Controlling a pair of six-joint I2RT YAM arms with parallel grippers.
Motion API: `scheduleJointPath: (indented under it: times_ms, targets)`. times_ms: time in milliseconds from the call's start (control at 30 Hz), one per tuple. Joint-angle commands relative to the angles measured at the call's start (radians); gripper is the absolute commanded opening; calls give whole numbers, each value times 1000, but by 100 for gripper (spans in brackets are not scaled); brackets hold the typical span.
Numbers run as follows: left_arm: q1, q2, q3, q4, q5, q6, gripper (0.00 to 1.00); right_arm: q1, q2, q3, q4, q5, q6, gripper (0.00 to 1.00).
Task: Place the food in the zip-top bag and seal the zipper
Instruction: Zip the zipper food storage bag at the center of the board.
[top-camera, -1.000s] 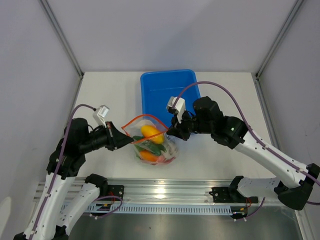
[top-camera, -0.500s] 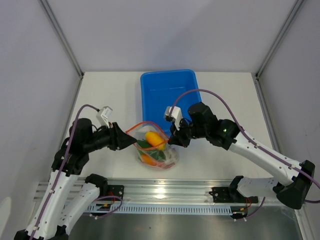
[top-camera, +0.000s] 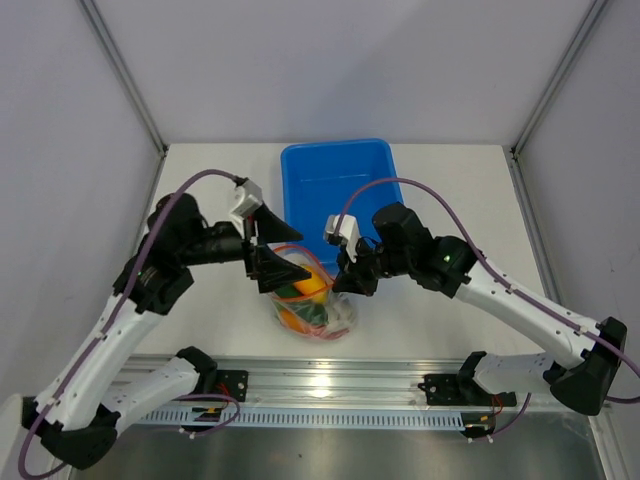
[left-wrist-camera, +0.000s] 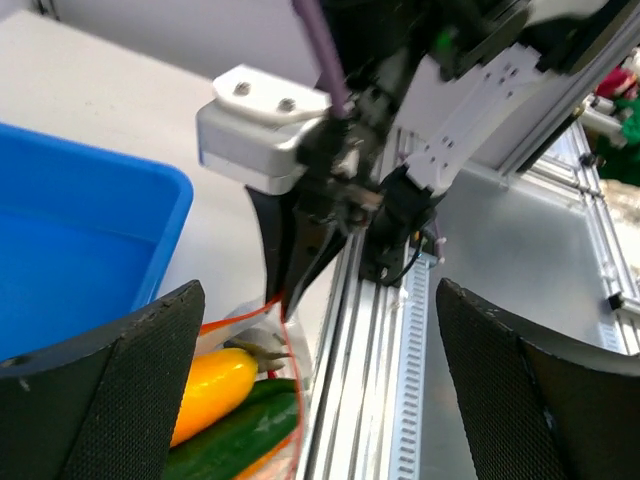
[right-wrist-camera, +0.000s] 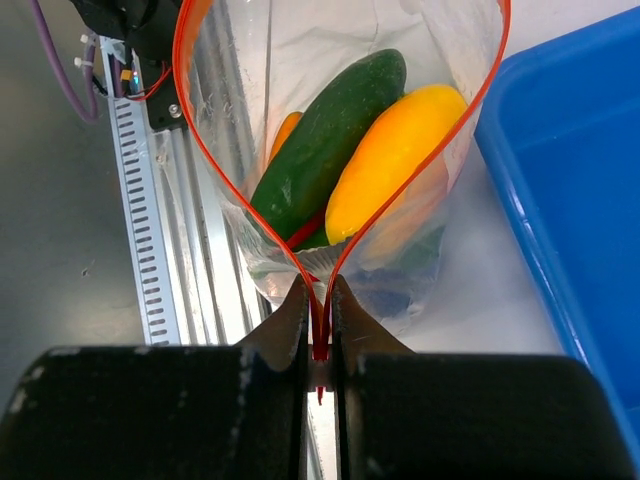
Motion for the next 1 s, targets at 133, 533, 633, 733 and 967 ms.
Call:
scheduleJointPath:
  times_ms: [133, 533, 633, 733, 967]
  targets:
    - [-47, 95, -11, -30, 12, 313, 99, -8, 4, 56, 39, -76, -7, 0]
    - [-87, 146, -159, 114, 47, 453, 100, -15, -10, 56, 57, -90, 14, 0]
    - [-88, 171, -171, 140, 61, 471, 99, -17, -13, 53, 69, -97, 21, 0]
    - [-93, 198, -188, 163, 70, 478, 100, -15, -10, 51, 79, -103, 25, 0]
    - [-143, 258, -206, 53, 9, 550, 98, -25, -12, 45, 92, -102, 25, 0]
